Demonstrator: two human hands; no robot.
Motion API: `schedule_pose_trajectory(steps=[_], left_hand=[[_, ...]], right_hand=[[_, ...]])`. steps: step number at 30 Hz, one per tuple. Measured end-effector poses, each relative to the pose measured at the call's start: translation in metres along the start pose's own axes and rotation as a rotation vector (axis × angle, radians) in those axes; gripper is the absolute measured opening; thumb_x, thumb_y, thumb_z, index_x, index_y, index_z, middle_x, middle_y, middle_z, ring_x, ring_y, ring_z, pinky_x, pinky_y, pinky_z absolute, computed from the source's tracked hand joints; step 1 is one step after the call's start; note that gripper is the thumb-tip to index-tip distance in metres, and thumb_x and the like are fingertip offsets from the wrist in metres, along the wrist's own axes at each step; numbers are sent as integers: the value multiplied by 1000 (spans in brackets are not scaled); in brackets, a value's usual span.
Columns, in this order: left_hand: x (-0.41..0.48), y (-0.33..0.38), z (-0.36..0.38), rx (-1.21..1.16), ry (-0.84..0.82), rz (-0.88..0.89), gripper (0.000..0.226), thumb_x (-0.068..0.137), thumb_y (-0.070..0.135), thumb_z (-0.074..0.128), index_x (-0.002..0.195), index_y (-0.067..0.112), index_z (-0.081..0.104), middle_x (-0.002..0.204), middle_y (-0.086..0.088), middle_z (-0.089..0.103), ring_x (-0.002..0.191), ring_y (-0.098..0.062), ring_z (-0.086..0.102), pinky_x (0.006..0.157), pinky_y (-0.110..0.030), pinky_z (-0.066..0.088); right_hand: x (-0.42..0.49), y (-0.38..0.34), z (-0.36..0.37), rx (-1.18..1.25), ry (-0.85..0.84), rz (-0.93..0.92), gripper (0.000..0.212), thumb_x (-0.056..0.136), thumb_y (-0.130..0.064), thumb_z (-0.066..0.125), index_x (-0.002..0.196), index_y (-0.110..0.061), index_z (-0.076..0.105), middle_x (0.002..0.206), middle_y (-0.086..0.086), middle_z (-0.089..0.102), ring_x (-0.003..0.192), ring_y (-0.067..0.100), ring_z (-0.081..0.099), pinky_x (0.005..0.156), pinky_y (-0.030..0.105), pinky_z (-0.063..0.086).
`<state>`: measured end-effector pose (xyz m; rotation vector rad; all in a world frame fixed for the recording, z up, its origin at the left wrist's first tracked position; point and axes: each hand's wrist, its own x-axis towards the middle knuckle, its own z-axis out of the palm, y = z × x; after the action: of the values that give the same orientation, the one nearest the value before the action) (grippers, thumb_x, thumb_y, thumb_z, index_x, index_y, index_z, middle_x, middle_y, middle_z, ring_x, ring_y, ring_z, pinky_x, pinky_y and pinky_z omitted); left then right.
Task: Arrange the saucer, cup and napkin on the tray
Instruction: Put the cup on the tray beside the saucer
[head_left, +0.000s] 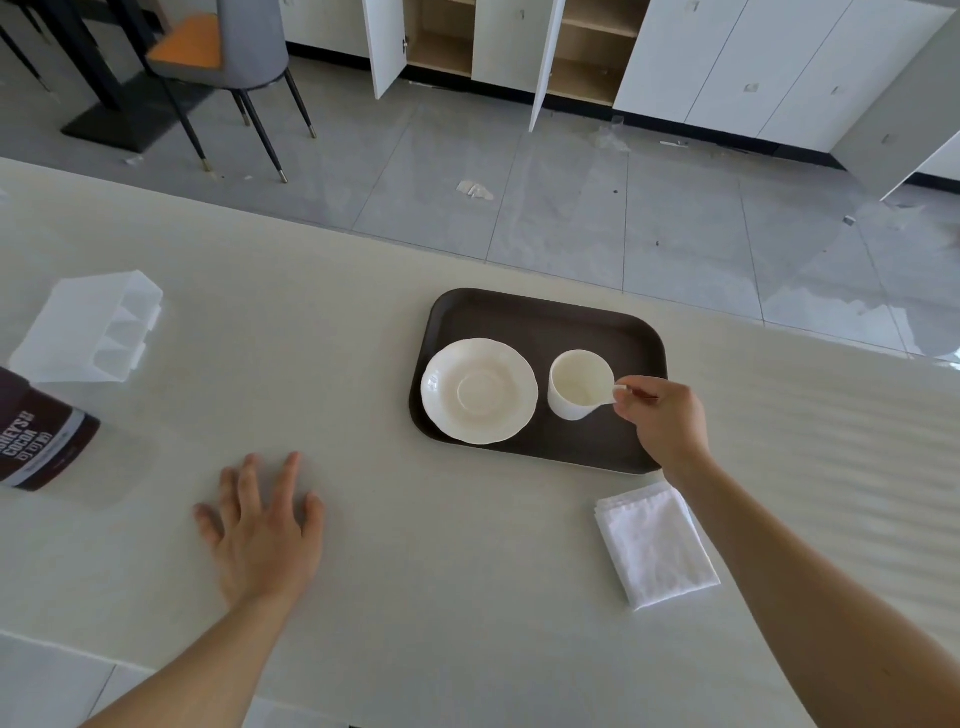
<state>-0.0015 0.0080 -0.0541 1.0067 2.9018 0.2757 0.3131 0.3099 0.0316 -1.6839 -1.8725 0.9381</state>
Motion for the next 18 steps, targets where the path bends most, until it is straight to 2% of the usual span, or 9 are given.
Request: schedule_pose_trajectory(steps=[5,10,14,18], left_hand=[[1,-1,3,2,3,-3,60,86,48,34,143,34,41,156,-12,31,147,-34,17,117,-57,9],[1,-2,4,8,1,-7,59,86,48,34,144,36,38,156,-10,29,147,-32,15,117,-56,8],[1,-1,3,9,-5,-11,60,86,48,34,144,36,39,156,-10,29,147,-31,14,117,-55,8],[1,-1,1,17,-9,-8,60,86,49,33,145,35,39,156,-11,30,147,-33,16,117,-56,8]], right_hand=[[6,5,6,59,-8,29,12,92,-21,67,98,-20,78,93,0,75,89,22,67,81,34,56],[9,8,16,67,-4,36,12,93,-22,67,99,-22,78,97,-1,75,89,20,66,77,28,55],[10,10,19,76,-3,45,12,93,-23,67,98,-24,77,94,-3,75,88,18,68,80,32,58],[11,9,20,101,-10,49,10,93,-23,68,93,-31,73,84,-15,71,81,12,70,74,28,58]])
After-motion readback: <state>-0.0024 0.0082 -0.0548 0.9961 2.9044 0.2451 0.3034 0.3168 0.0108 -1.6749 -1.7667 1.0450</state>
